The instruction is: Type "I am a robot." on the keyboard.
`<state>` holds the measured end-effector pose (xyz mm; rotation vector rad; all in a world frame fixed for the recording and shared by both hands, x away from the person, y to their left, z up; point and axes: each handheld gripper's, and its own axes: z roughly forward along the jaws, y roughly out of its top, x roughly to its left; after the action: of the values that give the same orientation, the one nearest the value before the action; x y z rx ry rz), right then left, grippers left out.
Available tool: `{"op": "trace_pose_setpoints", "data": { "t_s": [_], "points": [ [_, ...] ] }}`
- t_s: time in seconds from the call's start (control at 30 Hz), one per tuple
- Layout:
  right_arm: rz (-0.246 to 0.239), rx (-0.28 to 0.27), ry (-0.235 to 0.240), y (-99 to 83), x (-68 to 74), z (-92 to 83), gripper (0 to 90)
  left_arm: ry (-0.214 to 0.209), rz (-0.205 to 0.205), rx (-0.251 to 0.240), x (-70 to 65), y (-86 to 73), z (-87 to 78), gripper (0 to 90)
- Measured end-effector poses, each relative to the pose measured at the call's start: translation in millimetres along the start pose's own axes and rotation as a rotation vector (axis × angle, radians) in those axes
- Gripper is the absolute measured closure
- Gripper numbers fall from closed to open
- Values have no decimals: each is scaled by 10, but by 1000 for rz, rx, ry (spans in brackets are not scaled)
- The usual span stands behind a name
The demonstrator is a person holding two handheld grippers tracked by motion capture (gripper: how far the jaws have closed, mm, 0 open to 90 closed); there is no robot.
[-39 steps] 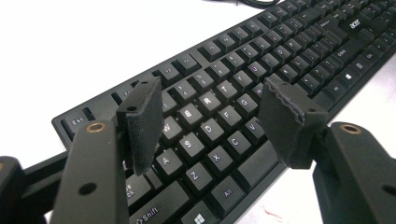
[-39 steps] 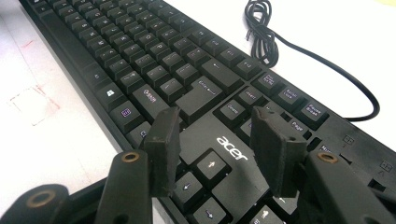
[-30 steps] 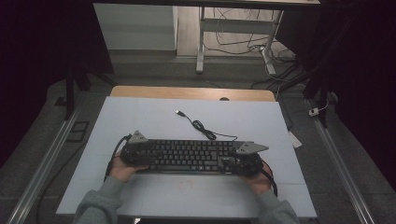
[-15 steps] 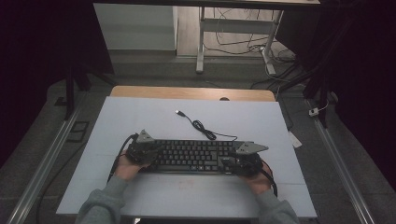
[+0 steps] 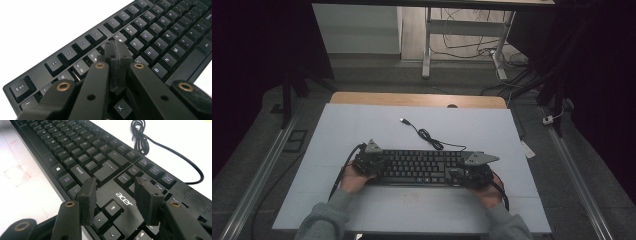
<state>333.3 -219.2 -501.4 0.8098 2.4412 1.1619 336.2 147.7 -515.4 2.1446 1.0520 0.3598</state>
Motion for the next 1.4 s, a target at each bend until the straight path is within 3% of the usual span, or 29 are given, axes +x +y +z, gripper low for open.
{"op": "trace_pose_setpoints", "data": {
  "t_s": [0.7, 1.03, 1.4],
  "points": [
    [-3, -7, -1, 6, 5, -12, 527, 0, 4, 22, -22, -17, 86, 884],
    [-4, -10, -3, 9, -3, -20, 526, -3, -21, -55, 1, -1, -116, 877],
    [-4, -11, -1, 10, -5, -25, 526, -24, -38, -92, 9, -31, -325, 498]
  ]
}}
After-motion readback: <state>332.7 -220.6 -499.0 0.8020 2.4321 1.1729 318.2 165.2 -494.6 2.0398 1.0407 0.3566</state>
